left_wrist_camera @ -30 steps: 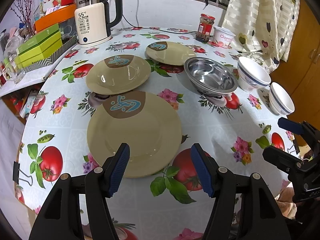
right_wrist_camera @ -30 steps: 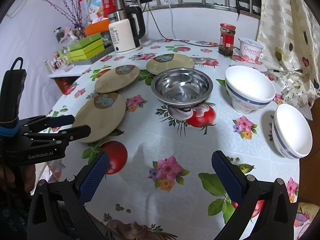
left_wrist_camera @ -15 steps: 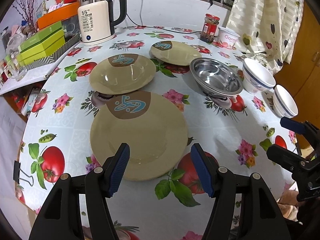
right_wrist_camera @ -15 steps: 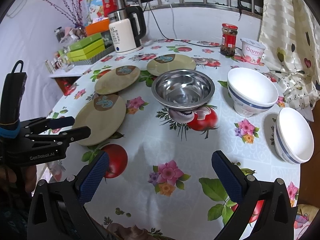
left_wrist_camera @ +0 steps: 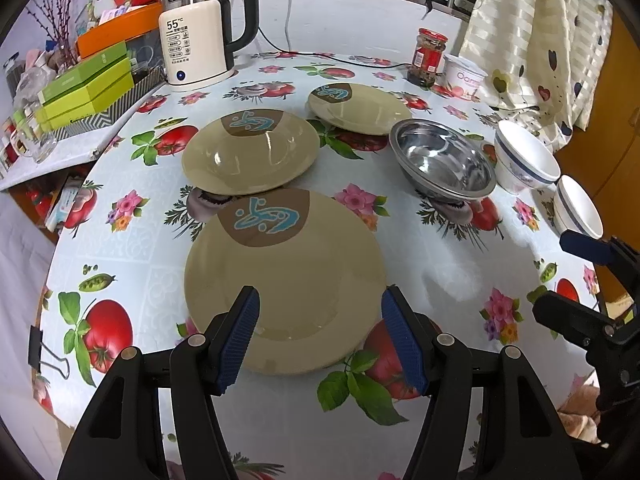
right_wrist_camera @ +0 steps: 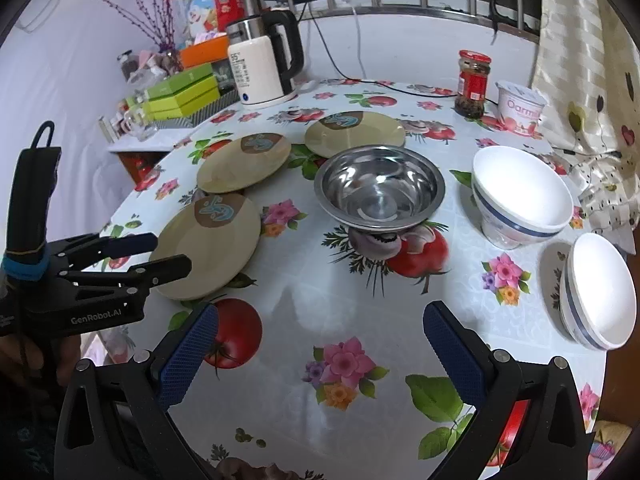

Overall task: Organize plates and bowls
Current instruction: 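Move the left gripper to the large beige plate rim while the right gripper approaches the plates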

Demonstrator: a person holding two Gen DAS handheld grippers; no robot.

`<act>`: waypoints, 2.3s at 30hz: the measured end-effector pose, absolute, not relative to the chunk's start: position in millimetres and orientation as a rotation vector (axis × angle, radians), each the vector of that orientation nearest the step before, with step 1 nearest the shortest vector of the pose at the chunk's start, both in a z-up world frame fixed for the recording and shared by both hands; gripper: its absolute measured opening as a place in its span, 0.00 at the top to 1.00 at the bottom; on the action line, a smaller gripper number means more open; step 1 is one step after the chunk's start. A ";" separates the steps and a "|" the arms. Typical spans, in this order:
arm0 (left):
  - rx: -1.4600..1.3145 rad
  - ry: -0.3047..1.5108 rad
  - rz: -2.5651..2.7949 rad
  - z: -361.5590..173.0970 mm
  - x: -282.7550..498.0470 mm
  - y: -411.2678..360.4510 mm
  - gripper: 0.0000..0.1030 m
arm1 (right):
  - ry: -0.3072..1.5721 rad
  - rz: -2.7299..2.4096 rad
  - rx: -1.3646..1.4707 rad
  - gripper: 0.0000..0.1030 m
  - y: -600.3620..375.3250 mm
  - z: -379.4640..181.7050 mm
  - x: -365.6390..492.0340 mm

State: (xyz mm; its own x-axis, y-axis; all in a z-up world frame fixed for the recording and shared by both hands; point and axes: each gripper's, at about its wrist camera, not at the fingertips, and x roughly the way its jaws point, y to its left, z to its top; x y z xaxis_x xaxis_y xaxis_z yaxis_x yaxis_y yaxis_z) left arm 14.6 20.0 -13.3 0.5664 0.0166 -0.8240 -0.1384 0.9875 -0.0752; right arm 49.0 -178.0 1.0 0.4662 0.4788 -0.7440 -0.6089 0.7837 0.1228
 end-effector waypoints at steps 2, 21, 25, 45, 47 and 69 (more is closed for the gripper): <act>-0.138 0.966 0.095 -13.7 15.7 21.9 0.38 | 0.856 0.680 -0.174 0.00 -175.7 1.7 49.9; -0.179 0.958 0.145 -15.2 25.5 50.9 0.37 | 0.872 0.760 -0.207 0.03 -131.7 7.1 66.6; -0.192 0.949 0.162 -13.8 29.7 61.2 0.37 | 0.879 0.782 -0.218 0.04 -118.9 7.3 70.6; -0.272 0.927 0.253 -19.1 61.9 124.8 0.38 | 0.900 0.852 -0.257 0.32 -47.9 4.8 117.8; -0.275 0.926 0.254 -20.5 65.6 129.3 0.38 | 0.909 0.853 -0.258 0.33 -41.6 2.7 123.2; -0.329 0.929 0.227 -33.2 117.5 165.6 0.50 | 0.980 0.770 -0.247 0.55 4.2 -18.0 191.5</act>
